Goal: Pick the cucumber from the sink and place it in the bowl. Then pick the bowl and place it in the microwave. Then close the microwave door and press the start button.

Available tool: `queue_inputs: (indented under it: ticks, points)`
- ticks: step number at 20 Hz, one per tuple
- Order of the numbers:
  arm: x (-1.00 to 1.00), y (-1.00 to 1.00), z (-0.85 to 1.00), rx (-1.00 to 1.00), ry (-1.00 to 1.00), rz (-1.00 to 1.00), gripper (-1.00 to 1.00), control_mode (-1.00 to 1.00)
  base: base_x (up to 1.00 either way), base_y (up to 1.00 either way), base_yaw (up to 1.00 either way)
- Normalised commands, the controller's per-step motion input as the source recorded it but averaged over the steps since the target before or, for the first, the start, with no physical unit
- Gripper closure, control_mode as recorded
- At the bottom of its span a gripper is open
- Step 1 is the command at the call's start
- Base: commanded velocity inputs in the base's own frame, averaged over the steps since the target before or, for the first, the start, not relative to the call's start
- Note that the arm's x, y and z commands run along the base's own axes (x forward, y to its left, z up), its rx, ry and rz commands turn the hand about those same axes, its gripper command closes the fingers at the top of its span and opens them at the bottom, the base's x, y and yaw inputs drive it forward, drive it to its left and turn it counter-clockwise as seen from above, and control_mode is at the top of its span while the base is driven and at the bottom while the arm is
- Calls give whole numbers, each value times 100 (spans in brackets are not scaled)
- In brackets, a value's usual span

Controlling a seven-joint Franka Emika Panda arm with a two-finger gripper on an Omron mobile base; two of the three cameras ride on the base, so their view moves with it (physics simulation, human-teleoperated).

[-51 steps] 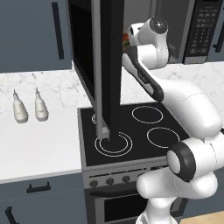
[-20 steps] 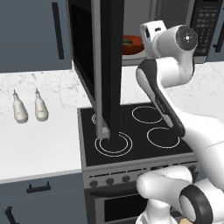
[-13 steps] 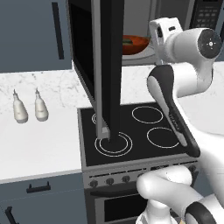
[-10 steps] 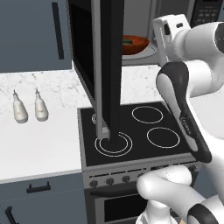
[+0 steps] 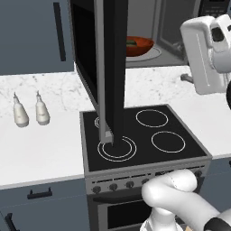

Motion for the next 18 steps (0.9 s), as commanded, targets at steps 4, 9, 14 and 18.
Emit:
queue_inputs:
  ticks: [4,9,14,18]
  points:
    - [-100,35,-4,2,0,25,-100,-100,0,0,0]
    - [-100,24,-4,7,-2,12,-100,-100,0,0,0]
    - [-100,7,-11,8,0,1,-100,-100,0,0,0]
    - [-99,51,-31,3,2,10,-100,-100,0,0,0]
